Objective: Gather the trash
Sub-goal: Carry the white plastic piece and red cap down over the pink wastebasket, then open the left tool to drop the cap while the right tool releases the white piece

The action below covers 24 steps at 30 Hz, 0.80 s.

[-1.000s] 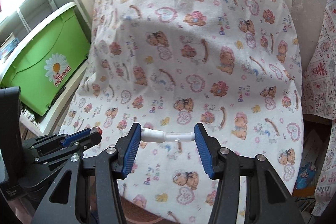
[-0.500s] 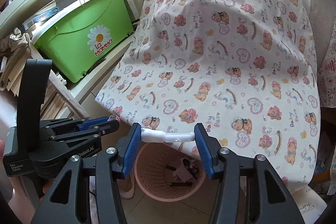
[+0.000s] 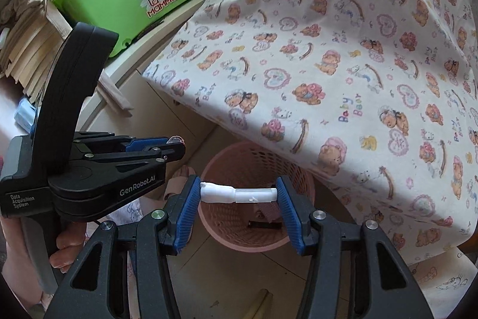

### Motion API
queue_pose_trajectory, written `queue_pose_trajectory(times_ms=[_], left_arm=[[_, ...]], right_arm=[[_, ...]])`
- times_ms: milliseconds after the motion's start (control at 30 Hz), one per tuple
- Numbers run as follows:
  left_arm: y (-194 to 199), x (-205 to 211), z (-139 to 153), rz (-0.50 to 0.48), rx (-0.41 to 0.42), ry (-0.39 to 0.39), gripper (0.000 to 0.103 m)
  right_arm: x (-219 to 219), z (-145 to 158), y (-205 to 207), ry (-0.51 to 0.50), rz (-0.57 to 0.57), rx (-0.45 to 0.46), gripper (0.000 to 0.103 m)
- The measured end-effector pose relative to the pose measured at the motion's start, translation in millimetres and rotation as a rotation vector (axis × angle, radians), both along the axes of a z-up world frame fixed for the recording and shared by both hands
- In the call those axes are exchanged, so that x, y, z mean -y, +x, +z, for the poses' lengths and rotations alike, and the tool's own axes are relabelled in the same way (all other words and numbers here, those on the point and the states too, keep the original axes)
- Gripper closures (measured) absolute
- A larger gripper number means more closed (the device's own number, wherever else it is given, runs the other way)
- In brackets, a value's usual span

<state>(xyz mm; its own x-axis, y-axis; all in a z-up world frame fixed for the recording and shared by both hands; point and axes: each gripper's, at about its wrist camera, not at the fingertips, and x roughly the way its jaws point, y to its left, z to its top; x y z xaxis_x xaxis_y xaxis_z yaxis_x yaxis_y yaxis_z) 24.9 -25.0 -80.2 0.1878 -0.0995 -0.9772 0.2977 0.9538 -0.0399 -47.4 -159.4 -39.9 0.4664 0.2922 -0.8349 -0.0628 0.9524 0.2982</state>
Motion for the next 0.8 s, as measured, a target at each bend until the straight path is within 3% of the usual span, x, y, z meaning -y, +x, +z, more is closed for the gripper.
queue_pose_trajectory(times_ms=[233,433,800], left_arm=[[3,-4,-29,0.021,-0.068,0.044,0.086],[11,-4,-53,0.041,-0.096,0.073,0.085],[21,-20,-113,0.130,-0.264,0.105,0.085]], right_arm=[[-13,-25,1,-0.019,0.067,-0.076,0.049],[-22,-53,4,-0.078,0.050,-0.125,0.048],[-34,-98,13,-0.166,0.049,-0.176,0.048]])
